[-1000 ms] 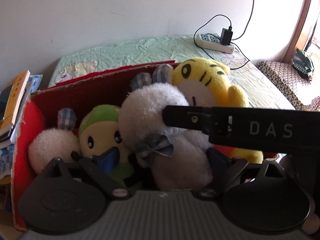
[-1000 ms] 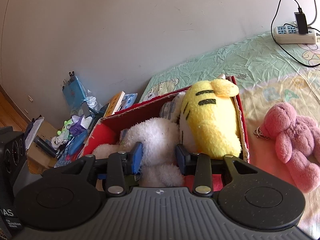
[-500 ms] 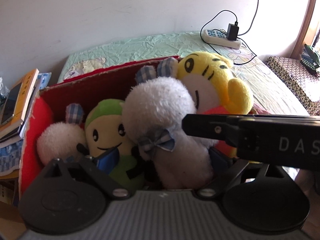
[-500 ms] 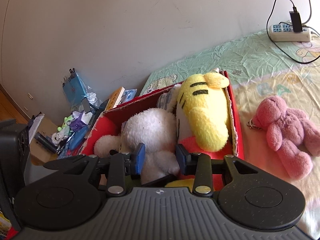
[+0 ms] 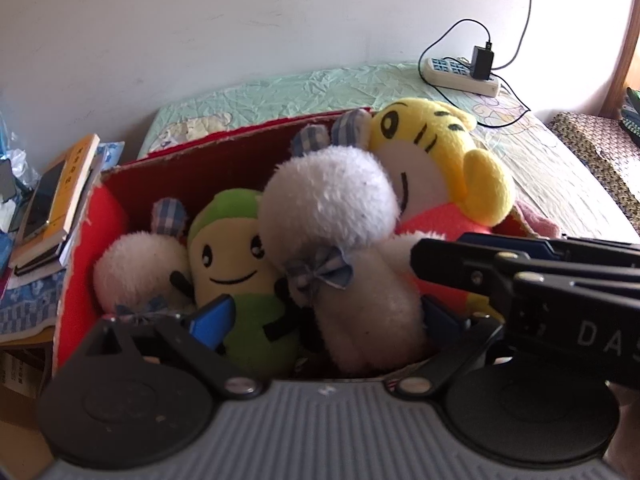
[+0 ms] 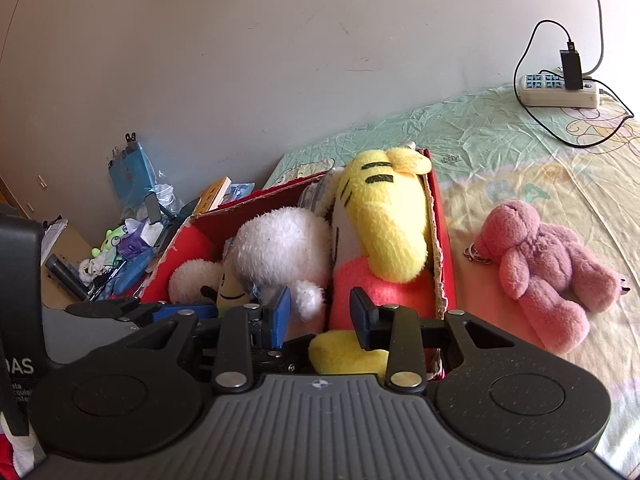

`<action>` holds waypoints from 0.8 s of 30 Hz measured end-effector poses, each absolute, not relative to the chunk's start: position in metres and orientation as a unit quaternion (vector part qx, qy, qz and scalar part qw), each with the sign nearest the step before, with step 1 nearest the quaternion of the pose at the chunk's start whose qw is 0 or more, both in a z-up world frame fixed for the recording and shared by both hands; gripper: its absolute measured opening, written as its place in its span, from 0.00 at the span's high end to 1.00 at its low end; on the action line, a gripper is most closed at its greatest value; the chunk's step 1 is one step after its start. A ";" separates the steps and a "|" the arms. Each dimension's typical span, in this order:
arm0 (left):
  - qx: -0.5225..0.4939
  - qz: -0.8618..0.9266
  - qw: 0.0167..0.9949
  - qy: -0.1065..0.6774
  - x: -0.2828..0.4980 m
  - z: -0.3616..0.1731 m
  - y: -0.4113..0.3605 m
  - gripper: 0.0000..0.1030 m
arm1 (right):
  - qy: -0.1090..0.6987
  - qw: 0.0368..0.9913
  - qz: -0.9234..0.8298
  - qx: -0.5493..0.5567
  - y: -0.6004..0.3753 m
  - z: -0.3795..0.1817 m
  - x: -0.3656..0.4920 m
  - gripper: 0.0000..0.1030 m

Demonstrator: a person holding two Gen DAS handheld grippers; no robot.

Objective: Organize objects
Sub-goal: 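Open both grippers to release the white bunny in the box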

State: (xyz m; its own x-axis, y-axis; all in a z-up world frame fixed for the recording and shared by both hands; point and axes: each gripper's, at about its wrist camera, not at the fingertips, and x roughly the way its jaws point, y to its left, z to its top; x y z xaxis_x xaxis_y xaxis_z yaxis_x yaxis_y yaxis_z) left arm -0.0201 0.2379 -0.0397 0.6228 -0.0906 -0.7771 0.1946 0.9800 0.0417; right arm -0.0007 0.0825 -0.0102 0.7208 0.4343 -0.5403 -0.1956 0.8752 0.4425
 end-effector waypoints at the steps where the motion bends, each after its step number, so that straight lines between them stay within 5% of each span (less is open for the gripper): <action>1: 0.061 -0.078 0.900 0.425 -0.021 -0.040 0.238 0.03 | 0.329 0.911 0.171 0.180 0.082 -0.010 -0.002 0.66; 24: 0.058 -0.043 0.914 0.400 -0.032 -0.038 0.236 0.01 | 0.325 0.914 0.144 0.194 0.080 -0.014 -0.012 0.66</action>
